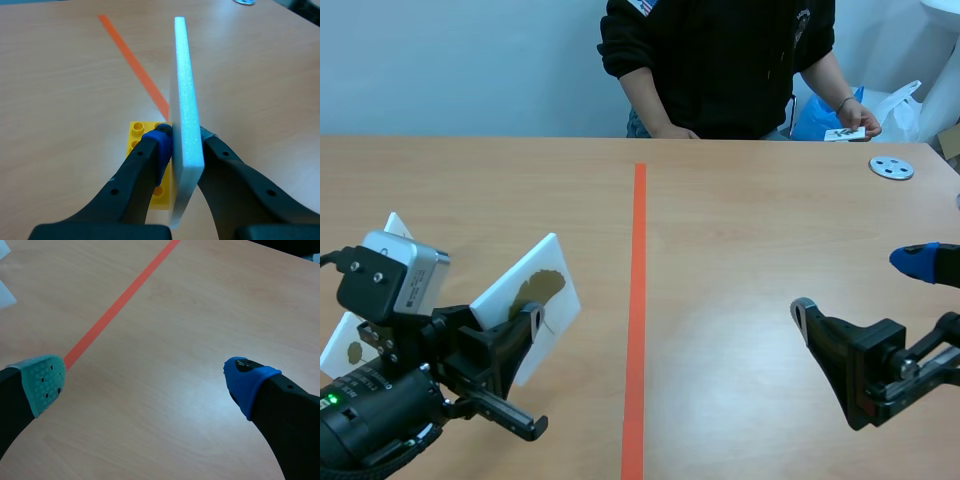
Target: Sort the leaf by its shape. The table is split by an orange tape line. A compound leaf with several leaflets goes to the left side, a simple leaf with one blade goes to the right side. Return to the home posture when a red brick is placed on the table.
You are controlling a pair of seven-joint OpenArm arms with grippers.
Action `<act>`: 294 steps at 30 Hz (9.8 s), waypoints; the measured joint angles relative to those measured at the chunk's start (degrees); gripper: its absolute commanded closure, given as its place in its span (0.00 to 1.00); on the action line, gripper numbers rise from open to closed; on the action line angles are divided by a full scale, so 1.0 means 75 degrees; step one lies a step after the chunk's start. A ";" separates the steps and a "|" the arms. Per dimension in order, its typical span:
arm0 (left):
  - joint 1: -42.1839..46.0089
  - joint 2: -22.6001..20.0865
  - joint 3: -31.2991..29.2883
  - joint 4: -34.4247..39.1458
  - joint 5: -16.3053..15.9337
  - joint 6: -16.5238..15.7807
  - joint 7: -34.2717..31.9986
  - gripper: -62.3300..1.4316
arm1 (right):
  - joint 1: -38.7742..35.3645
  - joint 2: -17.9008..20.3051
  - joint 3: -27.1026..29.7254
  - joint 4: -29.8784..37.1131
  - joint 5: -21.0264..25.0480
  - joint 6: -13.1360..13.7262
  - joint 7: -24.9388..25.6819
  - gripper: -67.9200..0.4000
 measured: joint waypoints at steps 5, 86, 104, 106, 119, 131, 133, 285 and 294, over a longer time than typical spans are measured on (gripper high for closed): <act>0.0061 0.0289 -0.0417 -0.0015 -0.0003 0.0460 0.0079 0.91 | 0.0000 -0.0003 0.0000 0.0000 0.0000 0.0000 -0.0003 0.00; -0.0015 0.0775 -0.2072 -0.1612 -0.0938 0.0933 -0.1588 0.56 | 0.0000 0.0000 0.0000 0.0000 0.0038 0.0000 0.0023 0.00; 0.1282 -0.0367 -0.2413 0.2363 -0.0933 -0.1580 -0.0029 0.00 | 0.0000 0.0000 0.0000 0.0000 0.0055 0.0000 0.0023 0.00; 0.1399 -0.0495 -0.2413 0.2582 -0.0933 -0.1821 0.0242 0.00 | 0.0000 0.0000 0.0000 0.0000 0.0055 0.0000 0.0020 0.00; 0.1964 -0.0516 -0.1886 0.2824 -0.1393 -0.2308 0.0956 0.00 | 0.0000 0.0000 0.0000 0.0000 0.0058 0.0000 0.0023 0.00; 0.1961 -0.0516 -0.1760 0.2824 -0.1393 -0.2279 0.0956 0.00 | 0.0000 0.0000 0.0000 0.0000 -0.0052 0.0000 0.0020 0.00; 0.1961 -0.0516 -0.1760 0.2824 -0.1393 -0.2279 0.0956 0.00 | 0.0000 0.0000 0.0000 0.0000 -0.0149 0.0000 -0.0009 0.00; 0.1961 -0.0516 -0.1766 0.2824 -0.1364 -0.1874 0.0950 0.00 | 0.7554 -0.0382 -0.0443 -0.9812 -0.1230 -0.1166 0.0804 0.68; 0.1961 -0.0516 -0.1766 0.2824 -0.1364 -0.1874 0.0947 0.00 | 0.7516 -0.0204 -0.0443 -0.9323 -0.0635 -0.0627 0.0458 0.54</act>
